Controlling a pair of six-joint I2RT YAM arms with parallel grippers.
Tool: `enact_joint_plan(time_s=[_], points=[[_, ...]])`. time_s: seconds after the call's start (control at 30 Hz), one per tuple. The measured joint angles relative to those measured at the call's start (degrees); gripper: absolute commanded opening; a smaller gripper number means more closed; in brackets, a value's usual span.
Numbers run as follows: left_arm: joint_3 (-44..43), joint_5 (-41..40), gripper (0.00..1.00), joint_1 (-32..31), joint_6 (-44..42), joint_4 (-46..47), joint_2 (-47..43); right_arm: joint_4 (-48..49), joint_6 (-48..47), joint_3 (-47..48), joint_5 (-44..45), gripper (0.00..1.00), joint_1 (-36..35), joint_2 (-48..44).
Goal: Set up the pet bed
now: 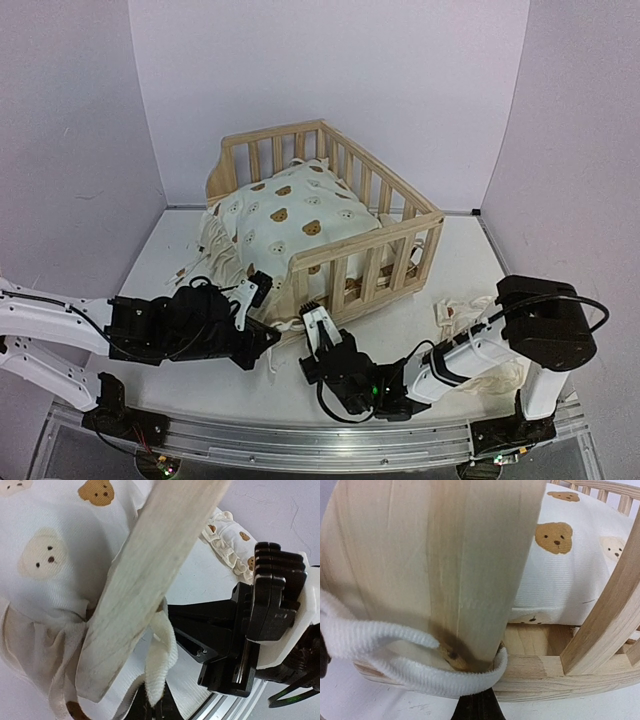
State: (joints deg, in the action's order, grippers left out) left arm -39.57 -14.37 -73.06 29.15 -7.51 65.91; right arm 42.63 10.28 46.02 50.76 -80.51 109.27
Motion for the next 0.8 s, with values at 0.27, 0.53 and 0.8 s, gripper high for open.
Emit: enact_joint_plan(time_s=[0.27, 0.53, 0.8], points=[[9.88, 3.61, 0.00, 0.00, 9.03, -1.77, -5.97, -9.79, 4.63, -1.97, -9.49, 0.00, 0.94, -2.56], [12.33, 3.50, 0.00, 0.00, 15.32, -2.14, -11.19, -20.48, 10.10, -2.99, -7.50, 0.00, 0.96, -3.26], [12.33, 1.25, 0.00, 0.00, 21.24, -3.10, -8.57, -28.79, 13.70, -5.25, -4.35, 0.00, 0.96, -9.31]])
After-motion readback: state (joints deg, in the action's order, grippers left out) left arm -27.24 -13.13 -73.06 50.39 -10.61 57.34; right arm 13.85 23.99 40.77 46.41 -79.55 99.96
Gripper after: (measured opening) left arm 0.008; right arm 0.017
